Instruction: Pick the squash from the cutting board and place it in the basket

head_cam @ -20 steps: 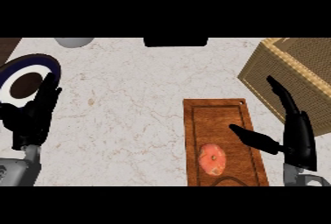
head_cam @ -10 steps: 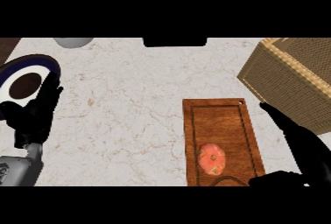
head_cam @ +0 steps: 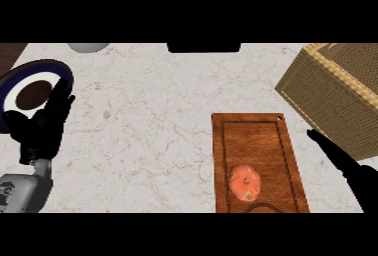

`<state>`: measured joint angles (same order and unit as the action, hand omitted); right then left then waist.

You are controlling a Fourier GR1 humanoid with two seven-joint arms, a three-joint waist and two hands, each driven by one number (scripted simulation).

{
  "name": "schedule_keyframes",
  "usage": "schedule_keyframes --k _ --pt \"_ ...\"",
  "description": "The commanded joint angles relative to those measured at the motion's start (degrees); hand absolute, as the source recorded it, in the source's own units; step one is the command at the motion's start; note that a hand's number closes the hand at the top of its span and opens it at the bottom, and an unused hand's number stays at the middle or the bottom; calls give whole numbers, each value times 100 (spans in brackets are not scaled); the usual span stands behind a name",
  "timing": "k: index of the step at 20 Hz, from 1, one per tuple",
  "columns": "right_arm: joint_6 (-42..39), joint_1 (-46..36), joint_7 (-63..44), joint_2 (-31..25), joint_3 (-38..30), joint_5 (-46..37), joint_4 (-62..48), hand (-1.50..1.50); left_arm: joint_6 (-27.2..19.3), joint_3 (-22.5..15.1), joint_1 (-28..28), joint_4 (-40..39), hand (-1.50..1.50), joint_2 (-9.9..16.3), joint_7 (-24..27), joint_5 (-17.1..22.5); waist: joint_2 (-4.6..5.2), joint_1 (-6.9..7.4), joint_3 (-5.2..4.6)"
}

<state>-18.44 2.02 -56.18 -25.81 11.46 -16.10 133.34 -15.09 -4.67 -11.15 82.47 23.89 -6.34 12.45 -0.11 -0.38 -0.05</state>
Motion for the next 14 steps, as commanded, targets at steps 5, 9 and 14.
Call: schedule_keyframes --k 5,9,14 --pt "203 607 664 671 28 -652 -167 -150 284 303 -35 108 0 -126 -184 -232 5 18 7" --pt "284 186 1027 982 295 -1073 -1041 -150 407 418 134 260 0 -180 -207 -344 10 46 6" --pt "835 1085 2536 921 181 -1373 -1389 -150 349 378 332 105 0 -549 126 -502 8 17 8"
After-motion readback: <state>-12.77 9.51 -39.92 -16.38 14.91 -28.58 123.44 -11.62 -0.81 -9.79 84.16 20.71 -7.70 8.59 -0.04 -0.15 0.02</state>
